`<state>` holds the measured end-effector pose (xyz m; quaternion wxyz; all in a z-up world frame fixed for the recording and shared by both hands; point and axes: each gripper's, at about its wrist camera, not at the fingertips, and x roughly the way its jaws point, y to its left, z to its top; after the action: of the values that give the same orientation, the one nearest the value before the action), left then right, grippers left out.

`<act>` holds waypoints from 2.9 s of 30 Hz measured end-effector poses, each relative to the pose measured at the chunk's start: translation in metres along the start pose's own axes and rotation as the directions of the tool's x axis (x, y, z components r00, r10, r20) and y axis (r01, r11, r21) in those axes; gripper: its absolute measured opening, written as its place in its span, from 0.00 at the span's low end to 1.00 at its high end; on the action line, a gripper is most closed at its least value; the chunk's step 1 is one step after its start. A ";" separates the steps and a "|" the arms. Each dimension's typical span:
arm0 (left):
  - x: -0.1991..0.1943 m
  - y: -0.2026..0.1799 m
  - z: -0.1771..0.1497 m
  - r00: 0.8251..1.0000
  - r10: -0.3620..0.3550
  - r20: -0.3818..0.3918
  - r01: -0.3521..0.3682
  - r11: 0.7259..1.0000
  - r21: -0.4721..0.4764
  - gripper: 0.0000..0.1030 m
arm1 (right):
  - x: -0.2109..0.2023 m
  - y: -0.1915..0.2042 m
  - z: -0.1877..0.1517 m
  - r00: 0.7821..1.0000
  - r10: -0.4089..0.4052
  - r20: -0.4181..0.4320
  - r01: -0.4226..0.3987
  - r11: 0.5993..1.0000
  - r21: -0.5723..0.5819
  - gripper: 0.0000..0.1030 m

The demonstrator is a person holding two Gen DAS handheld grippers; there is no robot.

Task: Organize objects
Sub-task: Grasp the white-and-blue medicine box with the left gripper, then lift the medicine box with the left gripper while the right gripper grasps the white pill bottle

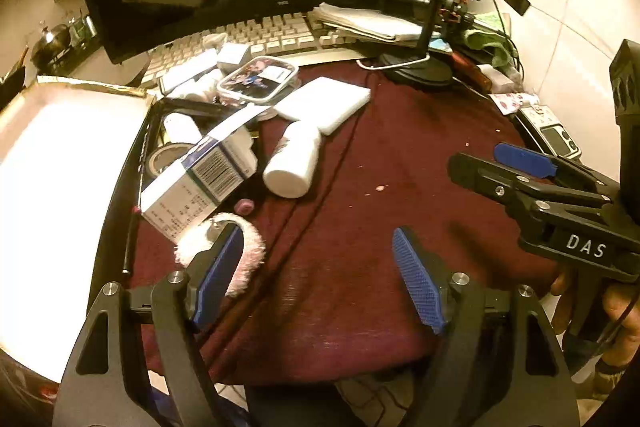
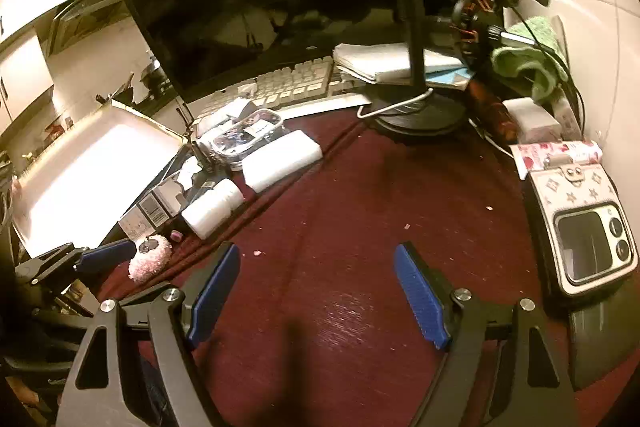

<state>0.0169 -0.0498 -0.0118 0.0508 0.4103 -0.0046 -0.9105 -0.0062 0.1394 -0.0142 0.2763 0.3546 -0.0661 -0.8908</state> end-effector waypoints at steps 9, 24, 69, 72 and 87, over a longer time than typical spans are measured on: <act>0.005 0.033 -0.005 1.000 -0.011 0.001 0.011 0.998 -0.058 0.76 | 0.015 0.024 0.006 1.000 -0.004 -0.029 0.002 0.999 -0.047 0.78; -0.005 0.086 -0.001 0.998 -0.058 0.033 0.063 0.979 -0.192 0.76 | 0.035 0.038 0.004 0.997 0.032 -0.069 -0.036 0.998 -0.052 0.78; 0.036 0.066 0.038 0.999 -0.036 -0.036 0.043 0.981 0.188 0.53 | 0.043 0.053 -0.001 0.995 0.062 -0.084 -0.069 0.994 -0.083 0.78; 0.035 0.066 0.036 0.999 -0.023 -0.026 0.027 0.988 0.155 0.51 | 0.044 0.052 -0.001 0.995 0.059 -0.084 -0.066 0.995 -0.080 0.78; 0.017 0.081 0.028 0.994 -0.105 0.035 0.107 0.993 -0.041 0.32 | 0.054 0.053 0.000 0.994 0.047 -0.096 -0.053 0.997 -0.061 0.78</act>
<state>-0.0081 -0.1329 -0.0019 0.0111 0.3938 0.0361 -0.9184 -0.0147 0.0660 -0.0299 0.3127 0.3854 -0.0334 -0.8675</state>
